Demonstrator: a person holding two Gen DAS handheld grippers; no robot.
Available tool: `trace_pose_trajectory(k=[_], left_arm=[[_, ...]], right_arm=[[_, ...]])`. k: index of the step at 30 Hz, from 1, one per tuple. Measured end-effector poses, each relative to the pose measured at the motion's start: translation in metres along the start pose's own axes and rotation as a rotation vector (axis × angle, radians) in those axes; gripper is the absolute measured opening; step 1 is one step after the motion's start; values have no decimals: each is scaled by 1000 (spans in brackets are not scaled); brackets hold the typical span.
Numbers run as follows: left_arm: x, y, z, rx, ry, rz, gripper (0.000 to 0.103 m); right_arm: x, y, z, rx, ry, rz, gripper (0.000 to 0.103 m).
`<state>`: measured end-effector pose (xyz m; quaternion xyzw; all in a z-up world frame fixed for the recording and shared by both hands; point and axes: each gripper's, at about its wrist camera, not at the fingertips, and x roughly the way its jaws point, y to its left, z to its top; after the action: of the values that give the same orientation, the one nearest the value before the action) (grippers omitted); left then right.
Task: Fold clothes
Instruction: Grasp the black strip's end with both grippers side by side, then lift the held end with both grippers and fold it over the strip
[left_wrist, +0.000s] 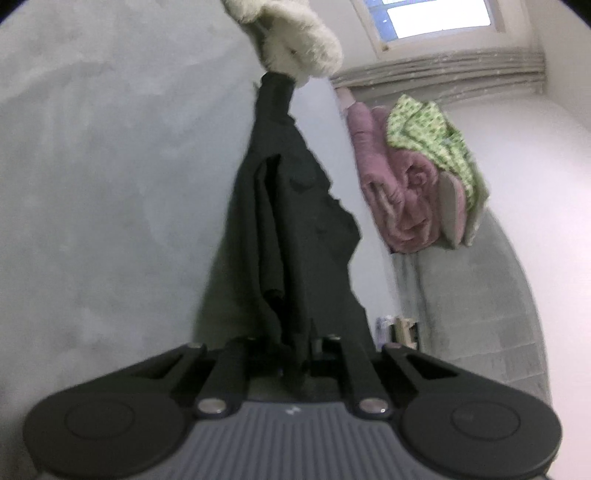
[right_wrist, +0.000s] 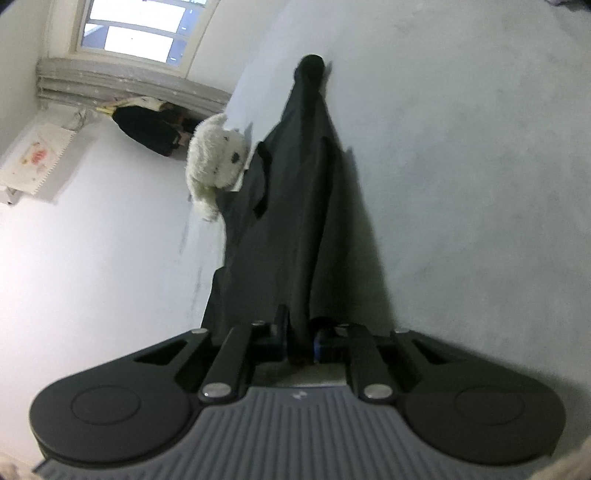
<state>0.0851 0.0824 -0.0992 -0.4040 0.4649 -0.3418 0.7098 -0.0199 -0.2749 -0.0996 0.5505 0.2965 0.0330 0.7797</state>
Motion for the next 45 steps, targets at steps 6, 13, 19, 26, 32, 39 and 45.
trace_pose_trajectory(k=[6,13,19,26,32,39,45], left_arm=[[-17,-6,-19,-72,16,-29,9],[-45,-19,-55,-116,58,-21,9],[-74,-22,-95,-176,91,-34,9],[-108,-16,-135,-228,121,-56,9],[-128,-18,-156,-233,142,-60,9],[-132,-18,-165,-257,166,-67,9],[-123,-16,-154,-330,165,-100,9]], right_arm=[[-24,3,-8,63,5,29,14],[-62,8,-32,129,18,34,14],[-93,16,-61,152,53,25,14],[-121,26,-94,175,88,3,14],[-134,32,-117,192,113,-16,14],[-135,28,-120,235,114,-17,14],[-126,26,-105,287,105,-4,14]])
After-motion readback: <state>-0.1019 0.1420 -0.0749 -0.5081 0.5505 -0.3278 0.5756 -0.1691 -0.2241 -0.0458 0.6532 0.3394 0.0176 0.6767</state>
